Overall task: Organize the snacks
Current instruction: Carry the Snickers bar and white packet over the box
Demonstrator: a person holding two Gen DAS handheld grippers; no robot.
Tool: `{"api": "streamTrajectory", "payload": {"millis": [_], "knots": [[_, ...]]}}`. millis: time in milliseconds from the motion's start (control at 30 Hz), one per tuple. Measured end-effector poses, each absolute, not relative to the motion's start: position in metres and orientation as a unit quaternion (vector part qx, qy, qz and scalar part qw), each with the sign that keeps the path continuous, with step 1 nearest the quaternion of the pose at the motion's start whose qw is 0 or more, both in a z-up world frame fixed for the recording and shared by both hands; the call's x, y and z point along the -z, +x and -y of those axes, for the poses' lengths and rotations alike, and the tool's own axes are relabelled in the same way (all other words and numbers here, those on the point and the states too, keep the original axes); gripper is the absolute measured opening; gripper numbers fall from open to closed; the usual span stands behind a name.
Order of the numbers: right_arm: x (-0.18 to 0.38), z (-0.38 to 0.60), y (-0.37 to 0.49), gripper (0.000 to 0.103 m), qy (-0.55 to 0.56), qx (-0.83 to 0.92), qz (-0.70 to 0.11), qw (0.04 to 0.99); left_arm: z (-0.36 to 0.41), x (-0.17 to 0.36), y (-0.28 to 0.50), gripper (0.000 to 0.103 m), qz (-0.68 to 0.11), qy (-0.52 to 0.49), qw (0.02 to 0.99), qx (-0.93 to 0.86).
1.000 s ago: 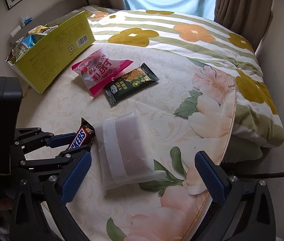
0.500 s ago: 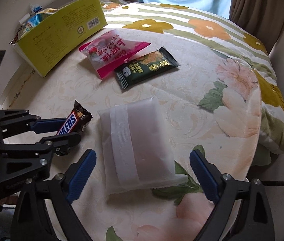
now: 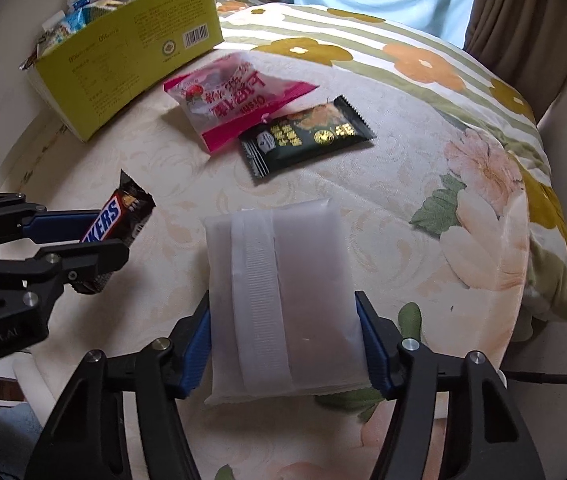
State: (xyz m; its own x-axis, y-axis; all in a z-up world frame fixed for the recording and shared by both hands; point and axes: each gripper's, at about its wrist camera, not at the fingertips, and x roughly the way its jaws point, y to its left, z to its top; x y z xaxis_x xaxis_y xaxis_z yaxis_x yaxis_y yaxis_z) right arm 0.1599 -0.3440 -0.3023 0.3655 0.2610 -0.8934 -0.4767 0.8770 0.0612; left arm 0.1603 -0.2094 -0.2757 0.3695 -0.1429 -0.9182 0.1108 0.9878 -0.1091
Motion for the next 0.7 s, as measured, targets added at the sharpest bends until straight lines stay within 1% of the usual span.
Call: {"api": "streamTrajectory", "payload": {"millis": [167, 300, 500, 700], "knots": [[0.261, 0.338, 0.158, 0.060, -0.101, -0.226, -0.490, 0.836, 0.190, 0.239, 0.162, 0.026, -0.535, -0.027, 0.842, 0.069], [0.221, 0.326, 0.160, 0.060, -0.099, -0.227, -0.469, 0.848, 0.166, 0.199, 0.168, 0.026, -0.505, -0.041, 0.860, 0.060], [0.168, 0.297, 0.171, 0.060, -0.079, -0.243, -0.443, 0.859, 0.114, 0.146, 0.184, 0.026, -0.464, -0.053, 0.883, 0.042], [0.126, 0.248, 0.192, 0.058, -0.072, -0.253, -0.411, 0.873, 0.055, 0.114, 0.214, 0.026, -0.446, -0.070, 0.891, 0.037]]}}
